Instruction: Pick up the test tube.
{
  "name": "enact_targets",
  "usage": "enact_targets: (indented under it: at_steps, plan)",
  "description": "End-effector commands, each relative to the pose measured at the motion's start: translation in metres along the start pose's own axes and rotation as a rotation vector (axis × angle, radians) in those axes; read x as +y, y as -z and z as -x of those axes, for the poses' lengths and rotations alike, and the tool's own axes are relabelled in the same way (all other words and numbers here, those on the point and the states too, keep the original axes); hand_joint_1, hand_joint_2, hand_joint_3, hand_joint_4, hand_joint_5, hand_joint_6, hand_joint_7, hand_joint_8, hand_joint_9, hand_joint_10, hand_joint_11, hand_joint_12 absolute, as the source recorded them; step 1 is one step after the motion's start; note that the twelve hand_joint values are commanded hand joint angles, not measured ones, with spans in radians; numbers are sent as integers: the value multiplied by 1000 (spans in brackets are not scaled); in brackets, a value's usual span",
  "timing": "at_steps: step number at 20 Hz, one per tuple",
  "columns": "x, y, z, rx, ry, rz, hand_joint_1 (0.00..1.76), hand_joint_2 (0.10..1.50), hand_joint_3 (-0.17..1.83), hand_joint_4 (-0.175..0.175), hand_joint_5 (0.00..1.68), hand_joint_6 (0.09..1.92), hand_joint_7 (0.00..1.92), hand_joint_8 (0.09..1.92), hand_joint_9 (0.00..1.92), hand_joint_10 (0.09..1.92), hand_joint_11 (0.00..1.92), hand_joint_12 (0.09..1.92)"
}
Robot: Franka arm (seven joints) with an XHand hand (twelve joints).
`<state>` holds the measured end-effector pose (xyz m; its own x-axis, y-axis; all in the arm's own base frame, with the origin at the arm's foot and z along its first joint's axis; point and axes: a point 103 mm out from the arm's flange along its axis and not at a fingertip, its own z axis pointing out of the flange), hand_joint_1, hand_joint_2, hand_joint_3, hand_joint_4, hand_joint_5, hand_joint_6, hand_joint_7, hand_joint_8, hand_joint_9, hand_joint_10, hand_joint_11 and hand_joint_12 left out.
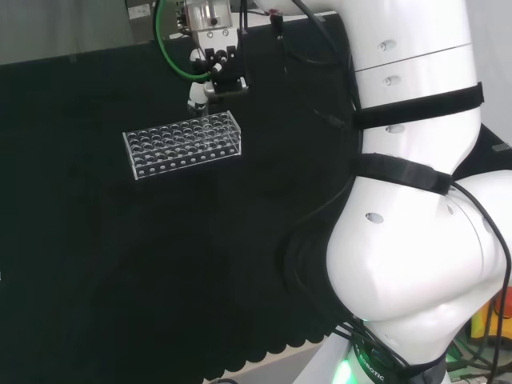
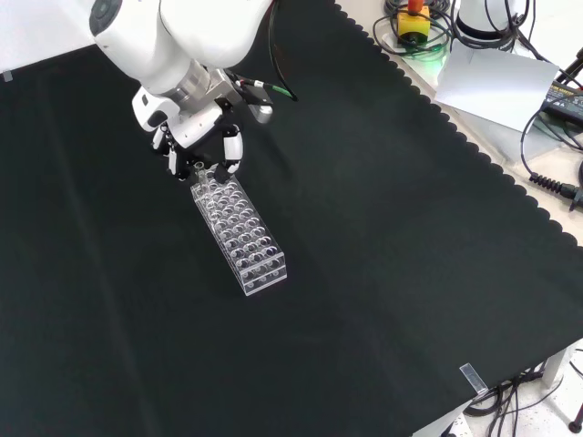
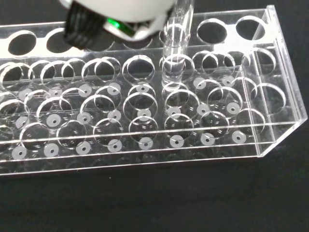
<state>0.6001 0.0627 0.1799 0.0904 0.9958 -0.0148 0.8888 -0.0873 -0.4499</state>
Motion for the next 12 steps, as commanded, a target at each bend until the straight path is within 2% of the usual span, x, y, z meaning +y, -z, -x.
enact_targets:
  at_steps: [1, 2, 3, 4, 7, 9, 12]
  plan:
    - [0, -7, -3, 91, -52, 71, 1113, 673, 606, -119, 1028, 679, 1525, 482, 1290, 560, 545, 1389]
    - [0, -7, -4, 117, -63, 84, 1138, 757, 479, -105, 1101, 685, 1561, 457, 1334, 552, 570, 1380]
    - [0, -7, -5, 142, -75, 98, 1159, 811, 392, -116, 1151, 675, 1586, 442, 1367, 550, 598, 1369]
    - [-1, -7, -7, 168, -86, 120, 1215, 815, 369, -139, 1199, 627, 1502, 461, 1386, 550, 636, 1340]
    - [-1, -4, -11, 246, -104, 177, 1300, 711, 530, -171, 1278, 565, 1371, 537, 1420, 583, 756, 1269]
    - [-2, -1, -15, 269, -101, 209, 1382, 692, 549, -175, 1269, 585, 1391, 559, 1292, 609, 811, 1246]
    - [-2, 4, -17, 302, -100, 238, 1420, 668, 584, -175, 1270, 595, 1400, 575, 1243, 623, 849, 1233]
